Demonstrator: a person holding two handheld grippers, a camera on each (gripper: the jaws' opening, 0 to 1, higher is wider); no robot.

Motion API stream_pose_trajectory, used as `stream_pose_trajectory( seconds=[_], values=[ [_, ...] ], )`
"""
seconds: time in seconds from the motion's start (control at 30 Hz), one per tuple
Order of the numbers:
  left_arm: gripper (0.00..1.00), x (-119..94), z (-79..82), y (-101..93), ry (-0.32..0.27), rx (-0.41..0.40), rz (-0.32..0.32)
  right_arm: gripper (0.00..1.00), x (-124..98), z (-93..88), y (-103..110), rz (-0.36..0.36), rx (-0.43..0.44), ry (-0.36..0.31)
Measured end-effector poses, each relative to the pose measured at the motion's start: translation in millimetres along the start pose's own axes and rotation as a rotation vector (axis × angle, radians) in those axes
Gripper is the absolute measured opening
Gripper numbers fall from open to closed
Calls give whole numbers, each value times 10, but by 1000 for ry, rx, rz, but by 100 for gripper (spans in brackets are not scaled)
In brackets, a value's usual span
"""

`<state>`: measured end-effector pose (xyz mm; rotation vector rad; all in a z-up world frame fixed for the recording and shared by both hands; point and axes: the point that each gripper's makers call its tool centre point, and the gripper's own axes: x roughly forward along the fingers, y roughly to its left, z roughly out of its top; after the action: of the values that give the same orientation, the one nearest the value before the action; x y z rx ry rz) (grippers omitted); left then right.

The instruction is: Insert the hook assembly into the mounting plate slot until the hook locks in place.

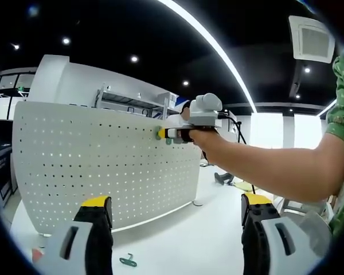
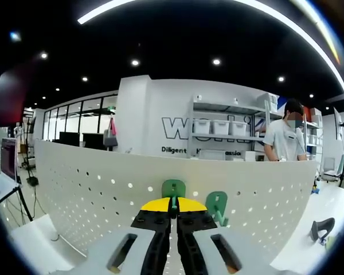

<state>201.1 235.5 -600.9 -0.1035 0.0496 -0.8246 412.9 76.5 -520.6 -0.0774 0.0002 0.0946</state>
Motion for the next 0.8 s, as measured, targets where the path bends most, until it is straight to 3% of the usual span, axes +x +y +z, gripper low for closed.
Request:
stream_pose_trajectory(
  seconds=[0.8],
  values=[
    [95, 4, 3, 16, 1, 4, 0, 1, 1, -36, 7, 4, -5, 6]
  ],
)
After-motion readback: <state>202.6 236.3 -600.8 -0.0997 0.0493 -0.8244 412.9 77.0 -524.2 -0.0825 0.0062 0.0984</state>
